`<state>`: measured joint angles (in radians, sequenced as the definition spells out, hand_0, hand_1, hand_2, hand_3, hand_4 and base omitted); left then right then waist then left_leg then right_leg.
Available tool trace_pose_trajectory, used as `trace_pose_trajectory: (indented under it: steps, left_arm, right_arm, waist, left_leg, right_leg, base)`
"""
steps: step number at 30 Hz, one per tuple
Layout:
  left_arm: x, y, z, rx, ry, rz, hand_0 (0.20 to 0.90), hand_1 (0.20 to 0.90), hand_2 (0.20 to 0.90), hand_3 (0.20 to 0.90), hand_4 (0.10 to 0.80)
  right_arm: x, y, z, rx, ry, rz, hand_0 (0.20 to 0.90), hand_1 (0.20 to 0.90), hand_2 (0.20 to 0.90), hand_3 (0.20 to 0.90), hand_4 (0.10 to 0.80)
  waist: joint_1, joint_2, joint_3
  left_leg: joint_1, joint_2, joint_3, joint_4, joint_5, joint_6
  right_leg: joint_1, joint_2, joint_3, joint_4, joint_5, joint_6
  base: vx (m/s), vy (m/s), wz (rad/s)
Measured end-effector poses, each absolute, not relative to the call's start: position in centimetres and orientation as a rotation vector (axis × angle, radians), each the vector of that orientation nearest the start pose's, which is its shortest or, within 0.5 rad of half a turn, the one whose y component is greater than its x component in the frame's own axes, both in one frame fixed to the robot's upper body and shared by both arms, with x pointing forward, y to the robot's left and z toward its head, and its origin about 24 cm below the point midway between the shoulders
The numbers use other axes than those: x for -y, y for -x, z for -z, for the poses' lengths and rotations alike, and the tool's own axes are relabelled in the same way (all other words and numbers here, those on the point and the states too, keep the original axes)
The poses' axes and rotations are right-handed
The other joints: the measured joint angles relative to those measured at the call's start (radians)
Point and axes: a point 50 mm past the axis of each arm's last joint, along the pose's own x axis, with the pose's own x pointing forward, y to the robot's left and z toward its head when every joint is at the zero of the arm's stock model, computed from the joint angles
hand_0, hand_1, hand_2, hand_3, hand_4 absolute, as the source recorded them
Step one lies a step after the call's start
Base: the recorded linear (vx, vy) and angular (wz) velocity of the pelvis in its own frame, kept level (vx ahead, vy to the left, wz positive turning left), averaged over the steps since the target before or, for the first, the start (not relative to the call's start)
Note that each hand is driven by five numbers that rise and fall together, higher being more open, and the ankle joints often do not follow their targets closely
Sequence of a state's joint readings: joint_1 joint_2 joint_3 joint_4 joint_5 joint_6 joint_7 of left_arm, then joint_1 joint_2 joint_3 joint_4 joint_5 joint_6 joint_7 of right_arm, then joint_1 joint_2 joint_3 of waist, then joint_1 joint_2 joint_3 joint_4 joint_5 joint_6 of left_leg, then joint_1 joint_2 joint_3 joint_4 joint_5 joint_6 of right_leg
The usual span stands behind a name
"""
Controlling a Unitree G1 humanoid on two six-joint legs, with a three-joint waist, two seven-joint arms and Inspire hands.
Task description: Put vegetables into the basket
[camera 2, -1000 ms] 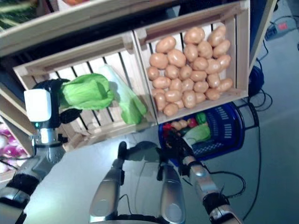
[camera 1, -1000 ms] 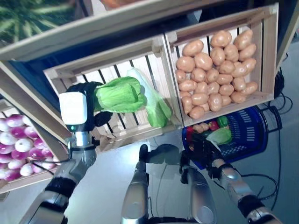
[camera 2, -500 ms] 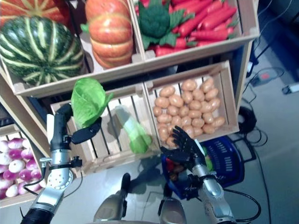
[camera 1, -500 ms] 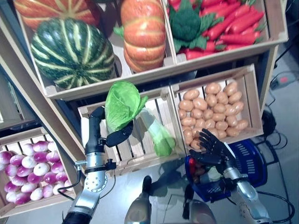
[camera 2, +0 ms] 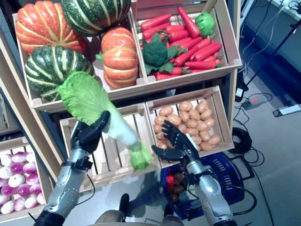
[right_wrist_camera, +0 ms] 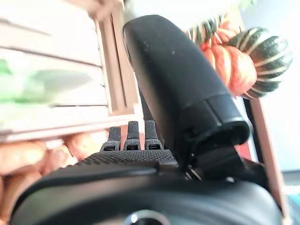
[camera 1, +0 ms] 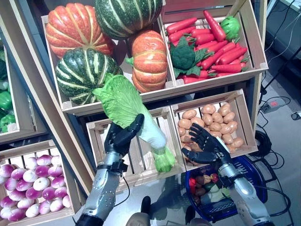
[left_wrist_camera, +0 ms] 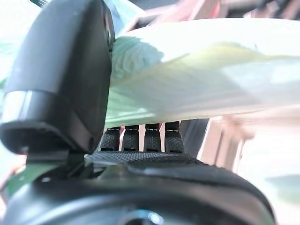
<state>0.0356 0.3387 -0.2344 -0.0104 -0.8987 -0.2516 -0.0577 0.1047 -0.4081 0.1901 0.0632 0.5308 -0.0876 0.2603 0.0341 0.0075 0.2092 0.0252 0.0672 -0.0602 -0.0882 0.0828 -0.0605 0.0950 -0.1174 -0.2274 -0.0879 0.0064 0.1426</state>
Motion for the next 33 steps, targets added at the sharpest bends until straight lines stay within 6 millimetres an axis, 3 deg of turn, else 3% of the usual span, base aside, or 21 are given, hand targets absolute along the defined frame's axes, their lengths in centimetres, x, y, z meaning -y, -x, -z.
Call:
trace_pose_trajectory:
  steps: [6, 12, 17, 33]
  left_arm:
    - [-16.6, -24.1, -5.1, 0.082, 0.593, 0.216, 0.3, 0.3, 0.3, 0.3, 0.4]
    - [-16.4, -24.0, -5.2, 0.096, 0.584, 0.272, 0.3, 0.3, 0.3, 0.3, 0.4]
    - [-16.6, -23.9, -5.7, 0.109, 0.45, 0.349, 0.3, 0.3, 0.3, 0.3, 0.4]
    - [-15.3, -23.7, -7.3, 0.144, 0.262, 0.567, 0.3, 0.3, 0.3, 0.3, 0.4]
  right_arm:
    - [17.9, -21.5, -0.5, -0.279, -0.207, -0.526, 0.9, 0.9, 0.9, 0.9, 0.8]
    - [17.3, -21.4, 0.0, -0.36, -0.234, -0.581, 0.9, 0.9, 0.9, 0.9, 0.8]
    - [17.0, -21.1, 0.4, -0.406, -0.222, -0.613, 0.9, 0.9, 0.9, 0.9, 0.8]
    - [16.8, -21.5, -0.7, -0.382, -0.225, -0.599, 0.9, 0.9, 0.9, 0.9, 0.8]
  waist:
    - [-0.005, -0.007, -0.029]
    - [-0.004, -0.014, -0.047]
    - [-0.002, -0.015, -0.058]
    - [-0.012, 0.002, -0.086]
  left_leg:
    - [0.007, 0.0, 0.008, 0.0, -0.002, 0.002]
    - [0.012, 0.0, 0.008, 0.0, -0.002, 0.002]
    - [0.013, 0.0, 0.008, 0.0, -0.002, 0.003]
    - [0.03, 0.0, 0.026, 0.0, -0.005, 0.007]
  right_leg:
    - [0.003, -0.001, 0.005, 0.0, 0.002, 0.001]
    - [0.008, -0.002, 0.005, 0.0, 0.002, 0.001]
    - [0.009, -0.002, 0.005, 0.0, 0.002, 0.001]
    - [0.016, -0.004, 0.025, 0.0, 0.004, 0.002]
  base:
    - [0.04, -0.013, -0.03]
    - [0.014, -0.003, 0.0]
    - [0.0, 0.0, 0.0]
    - [-0.001, 0.011, -0.03]
